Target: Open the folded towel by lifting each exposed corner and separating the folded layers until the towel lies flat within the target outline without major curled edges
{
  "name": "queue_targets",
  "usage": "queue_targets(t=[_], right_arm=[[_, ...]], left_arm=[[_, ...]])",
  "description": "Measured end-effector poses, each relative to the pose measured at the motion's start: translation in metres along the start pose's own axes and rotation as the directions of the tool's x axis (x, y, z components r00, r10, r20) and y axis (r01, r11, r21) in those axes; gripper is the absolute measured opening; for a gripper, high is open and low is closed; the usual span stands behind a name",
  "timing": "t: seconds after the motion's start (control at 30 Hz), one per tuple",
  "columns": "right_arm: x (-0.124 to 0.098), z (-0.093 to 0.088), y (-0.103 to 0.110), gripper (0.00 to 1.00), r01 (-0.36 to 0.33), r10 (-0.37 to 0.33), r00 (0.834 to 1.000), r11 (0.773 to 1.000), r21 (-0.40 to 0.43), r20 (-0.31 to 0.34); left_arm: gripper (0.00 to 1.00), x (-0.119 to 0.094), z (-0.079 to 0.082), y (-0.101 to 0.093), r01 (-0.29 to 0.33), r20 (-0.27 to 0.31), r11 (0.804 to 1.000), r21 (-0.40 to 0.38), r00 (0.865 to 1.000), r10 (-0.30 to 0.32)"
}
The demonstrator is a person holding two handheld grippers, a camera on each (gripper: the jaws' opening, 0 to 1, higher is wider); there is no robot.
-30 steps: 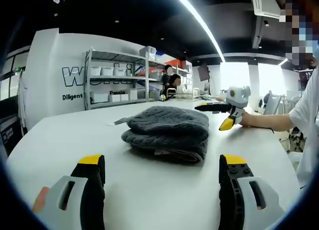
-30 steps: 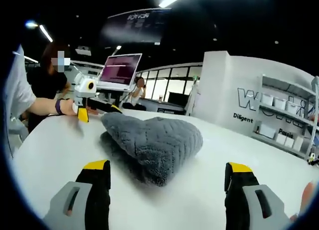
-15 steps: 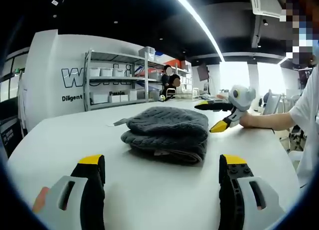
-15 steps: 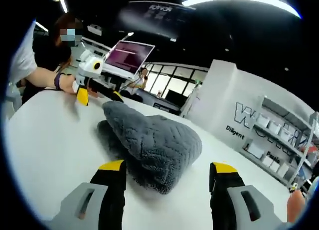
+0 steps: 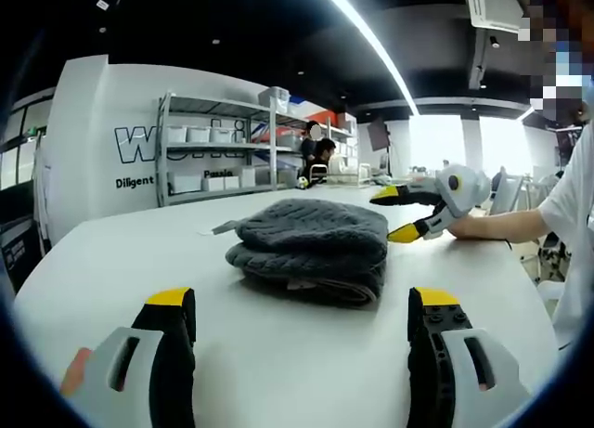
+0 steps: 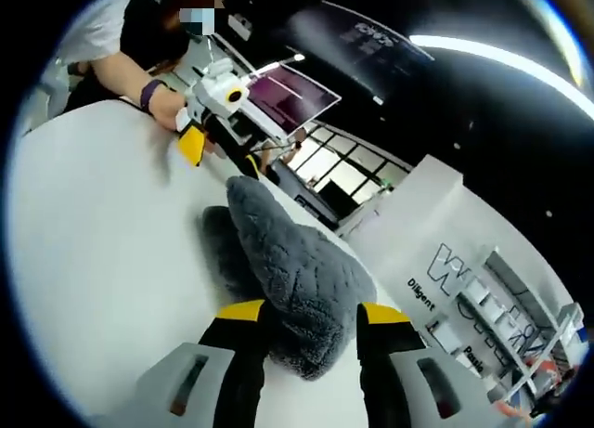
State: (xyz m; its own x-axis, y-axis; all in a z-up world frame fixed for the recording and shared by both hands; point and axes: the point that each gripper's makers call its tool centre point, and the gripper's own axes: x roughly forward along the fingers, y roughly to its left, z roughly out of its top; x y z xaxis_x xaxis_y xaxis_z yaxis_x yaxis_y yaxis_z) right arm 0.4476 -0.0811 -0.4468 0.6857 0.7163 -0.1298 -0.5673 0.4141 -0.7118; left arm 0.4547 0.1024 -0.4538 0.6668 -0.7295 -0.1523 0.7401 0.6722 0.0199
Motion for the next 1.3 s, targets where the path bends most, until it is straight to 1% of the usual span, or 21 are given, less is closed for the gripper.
queue_targets(t=[0.1, 0.2, 0.33, 0.43, 0.47, 0.53, 0.73, 0.83, 0.9, 0.93, 1.0, 1.1, 1.2, 1.3], right_arm=[[0.001, 0.000, 0.005, 0.33, -0.016, 0.016, 1.000, 1.000, -0.021, 0.000], [0.002, 0.000, 0.007, 0.28, -0.022, 0.022, 1.000, 0.998, -0.054, -0.001], [0.003, 0.001, 0.008, 0.26, -0.025, 0.025, 1.000, 0.997, -0.079, -0.002], [0.003, -0.001, 0.008, 0.20, -0.018, 0.016, 1.000, 0.992, -0.121, -0.016], [0.003, -0.001, 0.007, 0.17, -0.014, 0.012, 1.000, 0.992, -0.127, -0.017], [0.002, 0.000, 0.005, 0.14, -0.008, 0.006, 1.000, 0.993, -0.120, -0.017], [0.001, 0.000, 0.000, 0.09, 0.000, 0.000, 1.000, 1.000, -0.002, -0.011], [0.000, 0.000, -0.004, 0.07, 0.004, -0.004, 1.000, 0.995, 0.104, 0.001], [-0.001, -0.002, -0.006, 0.06, 0.004, -0.003, 1.000, 0.984, 0.180, -0.002], [-0.001, -0.003, -0.009, 0.05, 0.006, -0.007, 1.000, 0.974, 0.227, 0.004], [-0.003, -0.005, -0.014, 0.04, 0.010, -0.014, 1.000, 0.958, 0.288, 0.011], [-0.005, -0.006, -0.019, 0.04, 0.008, -0.018, 1.000, 0.928, 0.372, 0.024], [-0.007, -0.008, -0.023, 0.04, 0.005, -0.023, 0.999, 0.901, 0.435, 0.037], [-0.009, -0.008, -0.027, 0.03, 0.000, -0.031, 0.998, 0.860, 0.510, 0.052]], left_arm=[[0.94, 0.000, 0.000, -0.001, 0.000, 0.000, 1.000, 0.000, 1.000, 0.000], [0.94, 0.000, 0.000, 0.000, 0.000, 0.000, 1.000, 0.001, 1.000, 0.000], [0.94, 0.000, 0.000, 0.001, 0.000, -0.002, 1.000, 0.000, 1.000, 0.000], [0.94, 0.000, 0.000, 0.000, 0.000, -0.004, 1.000, 0.001, 1.000, 0.000], [0.94, 0.000, 0.000, 0.001, 0.000, -0.004, 1.000, 0.001, 1.000, 0.000], [0.94, 0.000, 0.000, 0.001, -0.003, -0.003, 1.000, 0.001, 1.000, 0.003], [0.93, 0.000, 0.001, 0.003, -0.004, 0.000, 1.000, 0.000, 1.000, 0.004], [0.93, 0.000, 0.002, 0.003, -0.004, 0.000, 1.000, 0.000, 1.000, 0.004], [0.93, 0.000, 0.002, 0.003, -0.004, 0.001, 1.000, 0.000, 1.000, 0.004], [0.93, -0.001, 0.002, 0.002, -0.003, 0.002, 1.000, -0.001, 1.000, 0.003], [0.93, -0.001, 0.002, 0.003, -0.006, 0.001, 1.000, 0.000, 1.000, 0.006], [0.93, -0.001, 0.002, 0.004, -0.007, 0.002, 1.000, -0.002, 1.000, 0.007], [0.93, -0.001, 0.002, 0.004, -0.009, 0.001, 1.000, -0.002, 1.000, 0.009], [0.93, -0.001, 0.001, 0.004, -0.008, -0.001, 1.000, -0.004, 1.000, 0.008]])
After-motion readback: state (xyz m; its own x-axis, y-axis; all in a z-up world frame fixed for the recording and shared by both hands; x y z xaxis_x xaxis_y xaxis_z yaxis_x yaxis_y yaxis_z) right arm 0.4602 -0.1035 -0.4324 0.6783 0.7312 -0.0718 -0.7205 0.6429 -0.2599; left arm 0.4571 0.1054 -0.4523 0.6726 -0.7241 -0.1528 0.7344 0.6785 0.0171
